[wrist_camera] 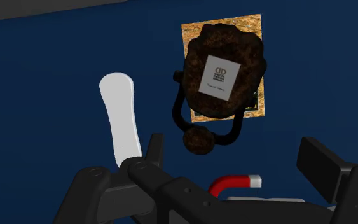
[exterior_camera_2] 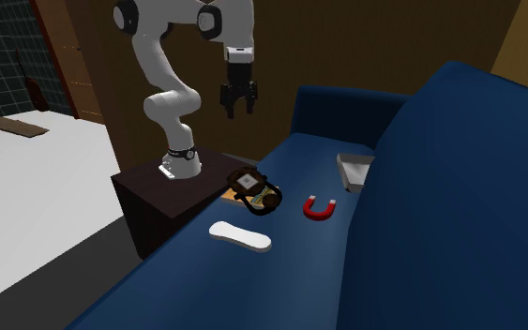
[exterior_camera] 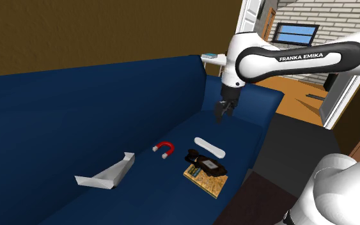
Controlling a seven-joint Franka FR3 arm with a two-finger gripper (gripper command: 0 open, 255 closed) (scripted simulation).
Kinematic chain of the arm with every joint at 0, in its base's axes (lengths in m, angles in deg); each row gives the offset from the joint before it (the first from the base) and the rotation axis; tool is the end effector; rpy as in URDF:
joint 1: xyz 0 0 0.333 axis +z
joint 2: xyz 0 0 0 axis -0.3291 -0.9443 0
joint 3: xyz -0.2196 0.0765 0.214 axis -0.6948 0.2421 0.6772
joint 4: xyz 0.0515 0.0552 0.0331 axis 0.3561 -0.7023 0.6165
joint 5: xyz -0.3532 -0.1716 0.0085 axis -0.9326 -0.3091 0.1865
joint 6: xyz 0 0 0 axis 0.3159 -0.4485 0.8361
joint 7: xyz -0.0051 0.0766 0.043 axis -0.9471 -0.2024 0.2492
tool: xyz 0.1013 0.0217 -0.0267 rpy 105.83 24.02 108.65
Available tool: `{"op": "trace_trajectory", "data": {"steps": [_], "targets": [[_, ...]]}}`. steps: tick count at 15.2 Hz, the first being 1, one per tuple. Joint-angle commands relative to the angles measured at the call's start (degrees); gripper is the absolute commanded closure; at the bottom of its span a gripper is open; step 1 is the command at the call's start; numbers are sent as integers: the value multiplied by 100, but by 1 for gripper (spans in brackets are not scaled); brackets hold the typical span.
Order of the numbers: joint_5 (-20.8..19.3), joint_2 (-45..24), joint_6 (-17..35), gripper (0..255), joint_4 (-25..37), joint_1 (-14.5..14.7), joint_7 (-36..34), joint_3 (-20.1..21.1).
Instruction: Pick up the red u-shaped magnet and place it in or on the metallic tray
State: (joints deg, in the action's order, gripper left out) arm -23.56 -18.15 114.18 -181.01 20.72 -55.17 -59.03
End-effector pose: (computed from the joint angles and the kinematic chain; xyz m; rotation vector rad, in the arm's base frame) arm 0.3991 -0.0111 0.5157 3.0908 0.0219 0.0231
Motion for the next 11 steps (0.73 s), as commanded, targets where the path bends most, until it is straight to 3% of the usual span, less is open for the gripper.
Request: {"op": "trace_trajectory", "data": {"steps": [1, 11], "targets": [[37, -373, 438, 0, -16, 21, -23, -7], [278, -2348, 2099, 0, 479, 102, 36, -62]]}}
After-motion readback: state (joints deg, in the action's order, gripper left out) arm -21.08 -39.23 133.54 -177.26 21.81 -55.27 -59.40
